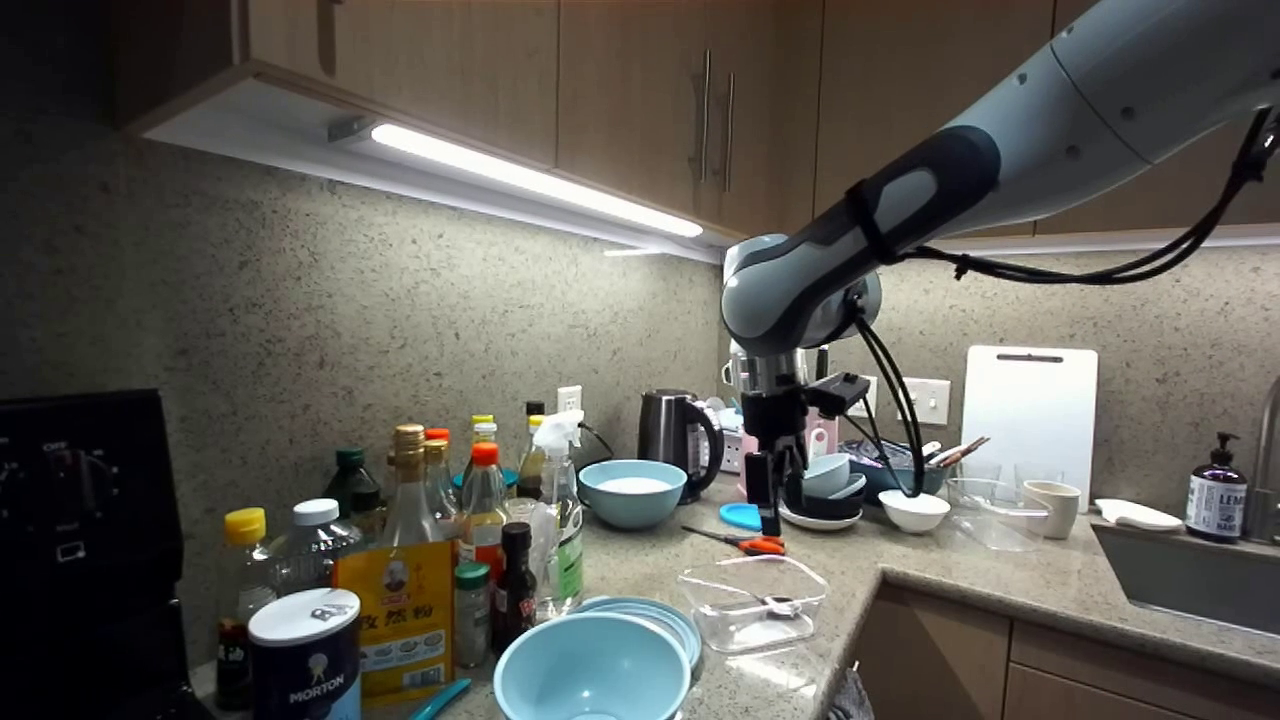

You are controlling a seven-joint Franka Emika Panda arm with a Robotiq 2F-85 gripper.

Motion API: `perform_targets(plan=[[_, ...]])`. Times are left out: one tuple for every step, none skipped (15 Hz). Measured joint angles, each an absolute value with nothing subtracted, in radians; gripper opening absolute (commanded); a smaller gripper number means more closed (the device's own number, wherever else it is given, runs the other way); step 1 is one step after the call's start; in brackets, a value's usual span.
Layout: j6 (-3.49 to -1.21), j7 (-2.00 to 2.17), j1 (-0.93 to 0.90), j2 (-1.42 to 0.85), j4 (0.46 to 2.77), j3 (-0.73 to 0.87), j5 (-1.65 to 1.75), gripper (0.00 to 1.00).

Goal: Put the spoon in the blue bowl

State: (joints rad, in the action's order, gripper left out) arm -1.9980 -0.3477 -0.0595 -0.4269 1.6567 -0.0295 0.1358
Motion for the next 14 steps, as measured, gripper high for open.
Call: perform_targets(plan=[[-1.998,-0.348,-0.058,-0.427,1.657,-0.029,0.136,1.0],[-1.998,-0.348,-0.054,-0.425,1.657,-0.029,0.136,1.0],[-1.998,-0.348,-0.052,-0.424,1.657,-0.029,0.136,1.0],[-1.998,-0.348,-0.052,-0.425,1.657,-0.029,0.136,1.0],[-2.01,-0.348,-0.049,-0.427,1.657,-0.03,0.128,1.0],[-2.029,-0.347,-0.045,-0.433,1.656,-0.031,0.113,1.0],[-2.05,-0.347,-0.038,-0.442,1.656,-0.034,0.089,1.0],[-2.07,-0.347,-0.028,-0.455,1.654,-0.035,0.068,1.0],[-2.092,-0.347,-0.019,-0.469,1.652,-0.035,0.059,1.0],[-2.109,-0.347,-0.011,-0.487,1.648,-0.035,0.057,1.0],[-2.121,-0.347,-0.005,-0.506,1.641,-0.034,0.057,1.0],[-2.128,-0.347,-0.001,-0.527,1.631,-0.032,0.06,1.0],[-2.13,-0.347,-0.001,-0.548,1.618,-0.028,0.067,1.0],[-2.13,-0.347,-0.001,-0.573,1.601,-0.025,0.082,1.0]])
